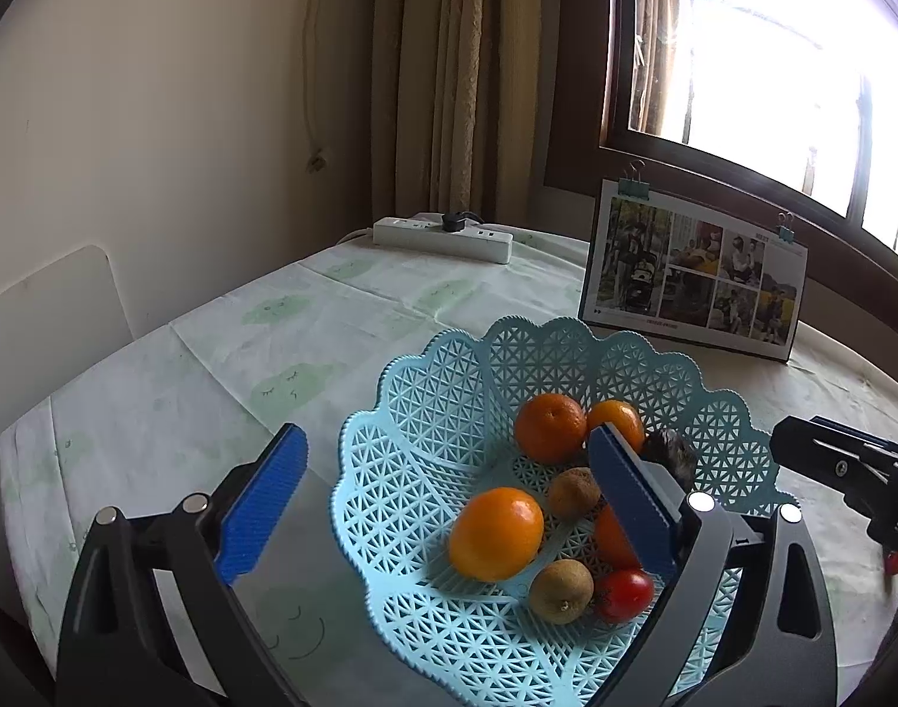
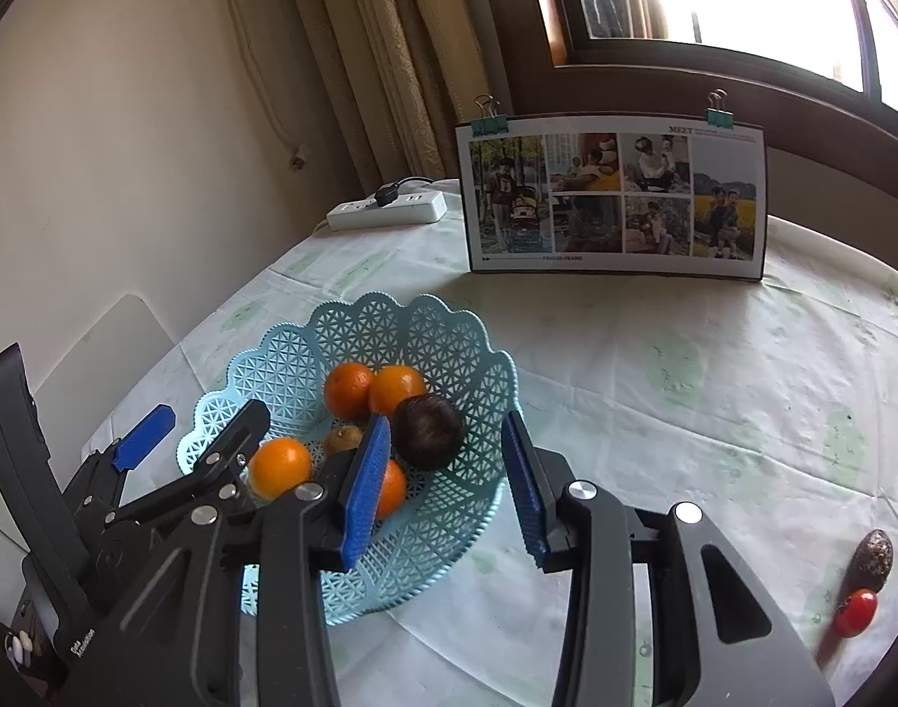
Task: Organize fruits
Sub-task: 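Carry the dark avocado over the basket and open the right tool, then move both open tools back toward the last tomato and brown fruit, then grasp the red tomato with the right tool while the left grasps the wrinkled brown fruit, then carry the wrinkled brown fruit into the basket and open the left tool while the right holds the tomato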
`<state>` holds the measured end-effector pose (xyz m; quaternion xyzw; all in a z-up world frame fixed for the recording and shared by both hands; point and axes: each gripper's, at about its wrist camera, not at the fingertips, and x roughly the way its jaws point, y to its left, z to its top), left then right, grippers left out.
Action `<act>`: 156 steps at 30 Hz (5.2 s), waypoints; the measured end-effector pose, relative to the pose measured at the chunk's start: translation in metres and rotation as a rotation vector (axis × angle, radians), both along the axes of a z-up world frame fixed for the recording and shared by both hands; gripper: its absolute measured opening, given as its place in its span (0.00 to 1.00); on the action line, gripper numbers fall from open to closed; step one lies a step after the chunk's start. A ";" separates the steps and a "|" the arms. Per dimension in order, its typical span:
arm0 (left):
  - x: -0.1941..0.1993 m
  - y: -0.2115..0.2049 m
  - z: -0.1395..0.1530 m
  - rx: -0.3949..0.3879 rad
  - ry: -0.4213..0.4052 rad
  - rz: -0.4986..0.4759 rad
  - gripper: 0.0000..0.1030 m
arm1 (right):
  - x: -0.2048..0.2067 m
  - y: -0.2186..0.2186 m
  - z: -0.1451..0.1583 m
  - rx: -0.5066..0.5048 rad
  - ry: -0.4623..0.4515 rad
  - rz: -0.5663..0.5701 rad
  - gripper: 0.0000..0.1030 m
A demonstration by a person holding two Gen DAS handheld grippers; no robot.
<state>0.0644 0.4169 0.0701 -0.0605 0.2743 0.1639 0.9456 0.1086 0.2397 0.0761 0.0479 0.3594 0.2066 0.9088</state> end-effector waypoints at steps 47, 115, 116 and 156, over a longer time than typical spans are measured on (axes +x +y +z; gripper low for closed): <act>0.002 -0.123 0.018 0.153 0.032 -0.265 0.97 | -0.053 -0.181 -0.031 -0.018 0.029 -0.409 0.69; 0.050 -0.359 -0.050 0.057 0.358 -0.921 0.63 | -0.087 -0.312 -0.047 0.096 0.066 -0.597 0.27; 0.050 -0.359 -0.052 0.052 0.365 -0.924 0.57 | -0.088 -0.311 -0.047 0.095 0.064 -0.598 0.27; 0.016 -0.235 0.019 0.059 0.083 -0.590 0.40 | -0.085 -0.282 -0.035 0.037 0.026 -0.540 0.27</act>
